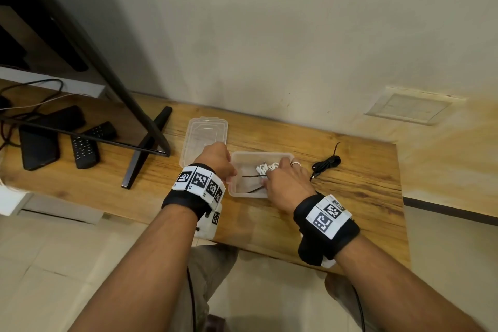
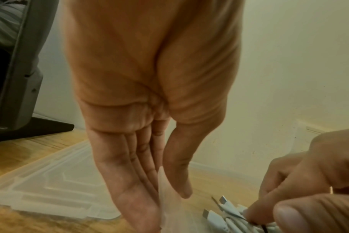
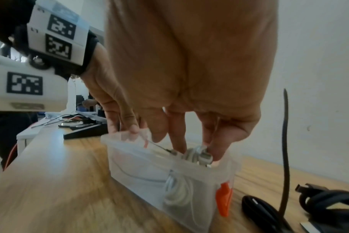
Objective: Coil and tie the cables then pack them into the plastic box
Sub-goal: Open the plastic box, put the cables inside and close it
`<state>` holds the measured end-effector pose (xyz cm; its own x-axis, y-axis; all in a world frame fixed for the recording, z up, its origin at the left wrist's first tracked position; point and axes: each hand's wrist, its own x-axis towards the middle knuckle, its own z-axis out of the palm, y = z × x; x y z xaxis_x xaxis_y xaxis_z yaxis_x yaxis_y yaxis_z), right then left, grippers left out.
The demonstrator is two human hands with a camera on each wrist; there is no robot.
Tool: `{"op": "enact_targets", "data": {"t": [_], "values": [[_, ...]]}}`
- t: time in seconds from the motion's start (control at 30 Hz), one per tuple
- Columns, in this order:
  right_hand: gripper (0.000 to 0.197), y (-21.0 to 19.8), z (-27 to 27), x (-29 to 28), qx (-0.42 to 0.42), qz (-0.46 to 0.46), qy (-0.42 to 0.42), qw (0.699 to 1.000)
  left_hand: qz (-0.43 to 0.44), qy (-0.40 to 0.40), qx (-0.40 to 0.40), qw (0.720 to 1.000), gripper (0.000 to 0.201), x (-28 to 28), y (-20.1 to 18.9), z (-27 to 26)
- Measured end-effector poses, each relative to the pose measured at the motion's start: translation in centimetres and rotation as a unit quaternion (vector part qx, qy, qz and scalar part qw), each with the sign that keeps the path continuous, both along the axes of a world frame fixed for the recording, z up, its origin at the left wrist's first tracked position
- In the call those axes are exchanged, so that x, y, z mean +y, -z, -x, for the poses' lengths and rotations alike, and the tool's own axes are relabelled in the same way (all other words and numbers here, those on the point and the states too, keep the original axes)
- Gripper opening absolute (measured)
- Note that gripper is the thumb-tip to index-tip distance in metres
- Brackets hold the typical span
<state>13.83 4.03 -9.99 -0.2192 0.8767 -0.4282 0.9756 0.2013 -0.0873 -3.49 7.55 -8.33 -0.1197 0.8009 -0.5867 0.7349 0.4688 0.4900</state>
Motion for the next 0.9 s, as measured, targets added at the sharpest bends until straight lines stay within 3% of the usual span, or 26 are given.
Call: {"op": "enact_targets", "data": {"t": [0.13,0.27,0.37,0.43,0.5,0.57,0.63,0.77,0.83,0.9], "values": [[0.031,0.5,0.0,0.0,0.006,-0.082,0.001,0.997,0.001,0.005,0.008,1.0,0.021,-0.1,0.1,0.0],[0.033,-0.4,-0.1,0.0,0.075,-0.124,0.003,0.99,-0.001,0.005,0.012,1.0,0.02,-0.1,0.1,0.0],[0.026,-3.4,-1.2,0.4,0.194,-0.228,0.073,0.951,0.003,0.007,0.012,1.0,0.02,0.0,0.1,0.0],[0.022,-5.0,-3.4,1.1,0.218,-0.281,0.136,0.925,0.005,0.006,0.011,1.0,0.021,0.1,0.1,0.1],[0.022,-5.6,-6.8,2.1,0.179,-0.234,0.199,0.935,0.006,0.005,0.011,1.0,0.022,0.0,0.1,0.1],[0.024,-4.9,-10.0,3.1,0.1,-0.119,0.267,0.951,0.008,0.009,0.017,1.0,0.022,0.0,0.1,0.1],[0.036,-3.6,-12.0,3.6,0.056,-0.017,0.311,0.949,0.01,0.015,0.025,1.0,0.022,-0.1,0.1,0.1],[0.075,-0.6,-12.3,4.3,0.159,0.069,0.359,0.917,0.014,0.022,0.041,0.999,0.027,-0.1,0.0,-0.1],[0.072,0.5,-11.7,4.4,0.229,0.086,0.376,0.894,0.017,0.029,0.049,0.998,0.029,-0.1,-0.1,-0.3],[0.058,1.4,-11.0,4.4,0.237,0.072,0.361,0.899,0.02,0.034,0.051,0.998,0.031,-0.1,-0.2,-0.4]]}}
